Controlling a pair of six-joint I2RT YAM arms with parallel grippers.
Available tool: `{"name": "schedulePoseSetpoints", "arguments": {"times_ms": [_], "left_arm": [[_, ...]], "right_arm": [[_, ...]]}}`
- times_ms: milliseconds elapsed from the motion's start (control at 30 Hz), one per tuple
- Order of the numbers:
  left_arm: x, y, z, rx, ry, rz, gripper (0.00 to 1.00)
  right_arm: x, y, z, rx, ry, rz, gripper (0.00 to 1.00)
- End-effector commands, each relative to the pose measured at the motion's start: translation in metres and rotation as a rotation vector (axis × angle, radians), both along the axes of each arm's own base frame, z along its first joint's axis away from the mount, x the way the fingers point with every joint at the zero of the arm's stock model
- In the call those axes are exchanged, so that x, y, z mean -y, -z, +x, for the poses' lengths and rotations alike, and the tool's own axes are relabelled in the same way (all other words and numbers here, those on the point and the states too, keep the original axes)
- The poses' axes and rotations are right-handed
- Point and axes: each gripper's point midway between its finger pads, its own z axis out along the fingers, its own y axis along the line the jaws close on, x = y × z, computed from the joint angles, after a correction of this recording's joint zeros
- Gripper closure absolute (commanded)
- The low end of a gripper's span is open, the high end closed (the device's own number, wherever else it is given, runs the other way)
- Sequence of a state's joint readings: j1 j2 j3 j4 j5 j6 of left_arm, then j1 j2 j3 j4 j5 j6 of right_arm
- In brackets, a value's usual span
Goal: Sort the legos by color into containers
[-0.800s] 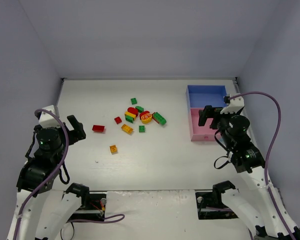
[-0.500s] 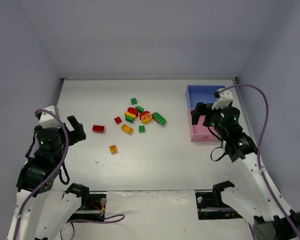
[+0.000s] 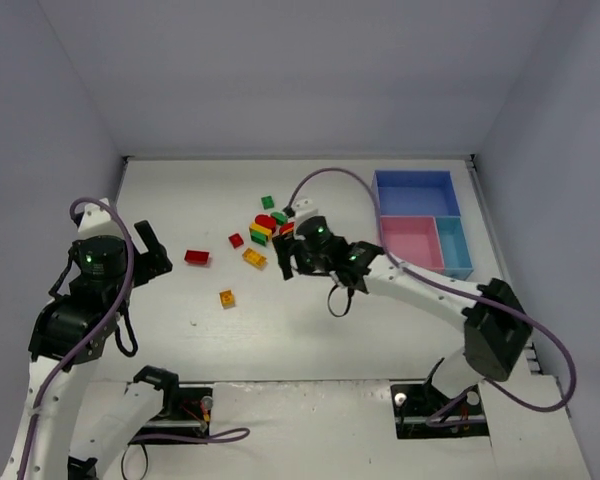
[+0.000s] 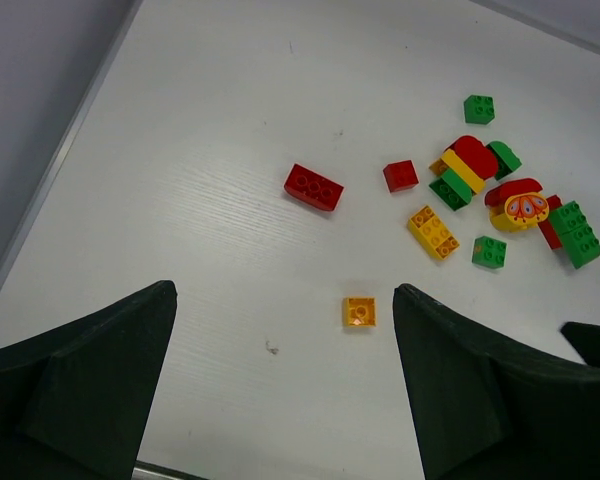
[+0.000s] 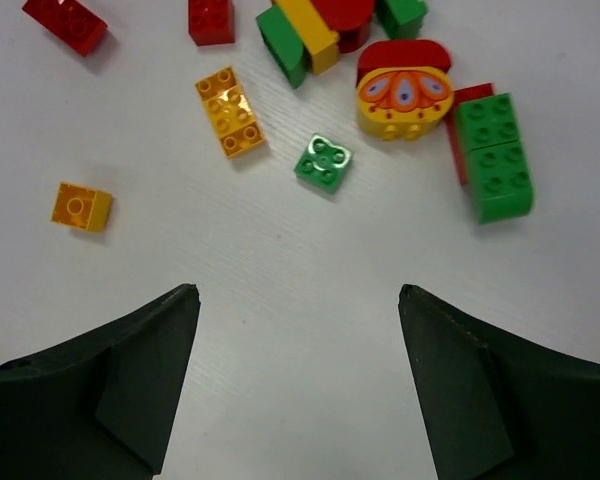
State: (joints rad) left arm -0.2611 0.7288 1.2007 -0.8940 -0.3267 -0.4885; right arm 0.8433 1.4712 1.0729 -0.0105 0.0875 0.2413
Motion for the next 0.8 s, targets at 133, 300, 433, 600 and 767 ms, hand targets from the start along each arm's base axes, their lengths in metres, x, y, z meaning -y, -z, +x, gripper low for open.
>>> {"name": "schedulePoseSetpoints", "arguments": {"times_ms": [133, 300, 433, 600, 767], "left_arm": [[0.011, -0.005, -0.007, 0.000, 0.017, -0.094, 0.17], [0.014, -0.003, -0.010, -0.009, 0.022, -0.110, 0.17], [0.015, -0.001, -0.012, -0.017, 0.029, -0.114, 0.17], [0.017, 0.001, -0.013, -0.026, 0.045, -0.111, 0.17], [0.015, 0.001, -0.013, -0.028, 0.051, -0.093, 0.17]], "right_arm": [[-0.097, 0.008, -0.001, 0.003, 0.042, 0.085, 0.18], [-0.151, 0.039, -0.032, -0.040, -0.019, 0.067, 0.16], [-0.173, 0.055, -0.039, -0.042, 0.001, 0.060, 0.18], [-0.187, 0.075, -0.032, -0.055, 0.049, 0.056, 0.24], [-0.203, 0.091, -0.026, -0.064, 0.046, 0.043, 0.27]]}}
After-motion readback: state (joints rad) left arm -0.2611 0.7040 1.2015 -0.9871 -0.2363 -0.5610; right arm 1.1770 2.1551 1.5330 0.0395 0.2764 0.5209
